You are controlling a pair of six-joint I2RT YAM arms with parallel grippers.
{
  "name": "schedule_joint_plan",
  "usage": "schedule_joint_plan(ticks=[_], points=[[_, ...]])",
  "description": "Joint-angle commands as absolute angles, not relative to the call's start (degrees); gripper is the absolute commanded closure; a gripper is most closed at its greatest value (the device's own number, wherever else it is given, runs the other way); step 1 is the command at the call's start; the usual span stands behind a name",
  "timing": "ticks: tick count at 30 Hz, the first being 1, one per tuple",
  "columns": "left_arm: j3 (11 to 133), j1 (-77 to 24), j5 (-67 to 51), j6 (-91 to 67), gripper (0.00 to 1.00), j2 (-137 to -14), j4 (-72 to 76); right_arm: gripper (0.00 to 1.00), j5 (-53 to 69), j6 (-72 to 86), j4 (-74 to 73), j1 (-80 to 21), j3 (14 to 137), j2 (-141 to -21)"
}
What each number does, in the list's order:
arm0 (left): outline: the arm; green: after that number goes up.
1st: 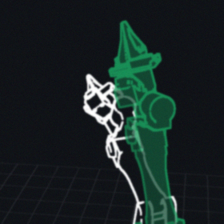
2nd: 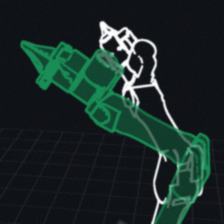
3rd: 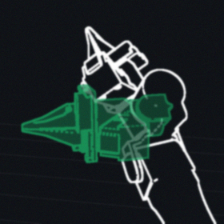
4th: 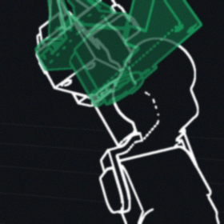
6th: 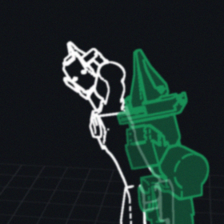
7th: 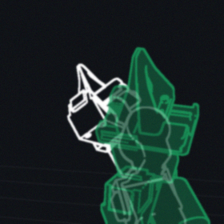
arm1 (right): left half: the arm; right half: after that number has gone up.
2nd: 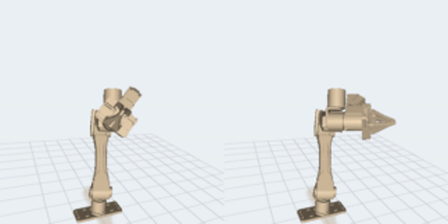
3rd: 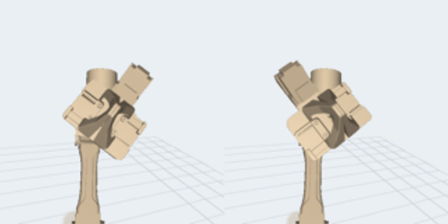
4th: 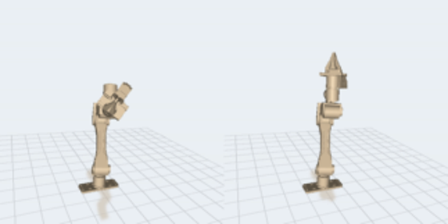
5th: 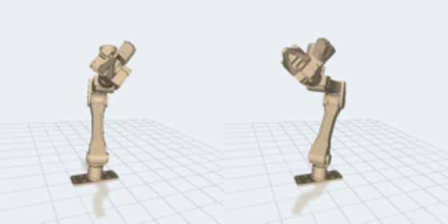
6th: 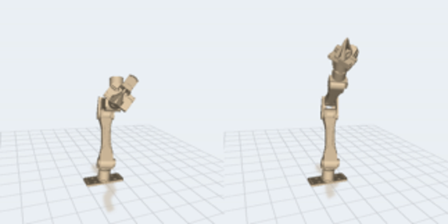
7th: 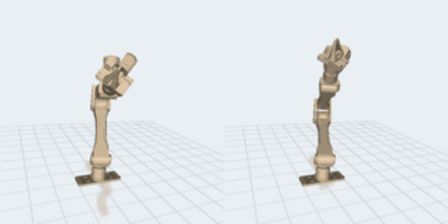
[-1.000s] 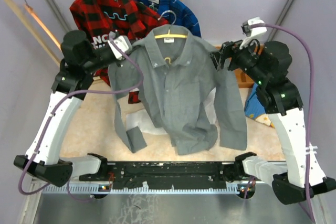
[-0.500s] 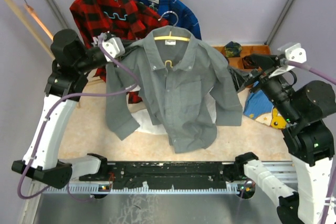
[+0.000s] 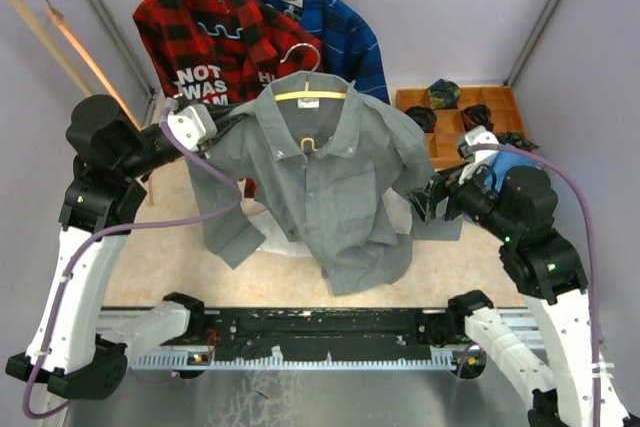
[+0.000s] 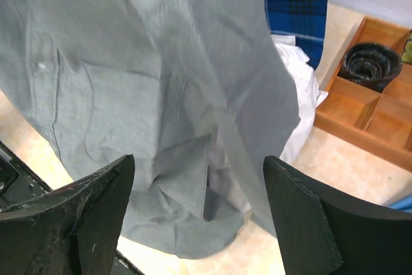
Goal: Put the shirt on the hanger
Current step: Hang the shirt on the hanger.
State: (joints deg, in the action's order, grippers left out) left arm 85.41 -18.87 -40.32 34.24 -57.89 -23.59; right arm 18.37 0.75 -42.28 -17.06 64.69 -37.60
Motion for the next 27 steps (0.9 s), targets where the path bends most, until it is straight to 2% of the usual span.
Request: schedule_joint_plan(ticks=[1,6,9,14,18,21,27], points=[[86.3,-18.5,-38.2,32.7,1.00,-57.3,-22.4,0.21,17.5,3.0,-32.1,-16.5,59.0,-33.9],[87.0,-18.5,-38.9,32.5,1.00,-57.4,-22.3,0.39,13.9,2.1,-25.3,-16.5,54.4,-34.2],[87.2,-18.5,-39.9,32.6,1.00,-57.6,-22.2,0.42,12.2,0.8,-22.7,-16.5,53.3,-35.1],[87.4,-18.5,-41.7,32.8,1.00,-57.4,-22.5,0.55,11.7,-0.6,-18.9,-16.6,53.1,-35.7],[87.0,-18.5,-41.8,33.0,1.00,-56.5,-22.7,0.78,11.6,-1.8,-21.5,-16.6,55.5,-36.6],[86.3,-18.5,-42.1,32.9,1.00,-55.3,-22.4,1.00,9.3,-2.5,-25.4,-16.6,59.5,-37.2],[84.8,-18.6,-43.9,32.4,1.00,-53.6,-22.4,1.00,1.7,-4.6,-32.5,-16.5,68.7,-38.2]])
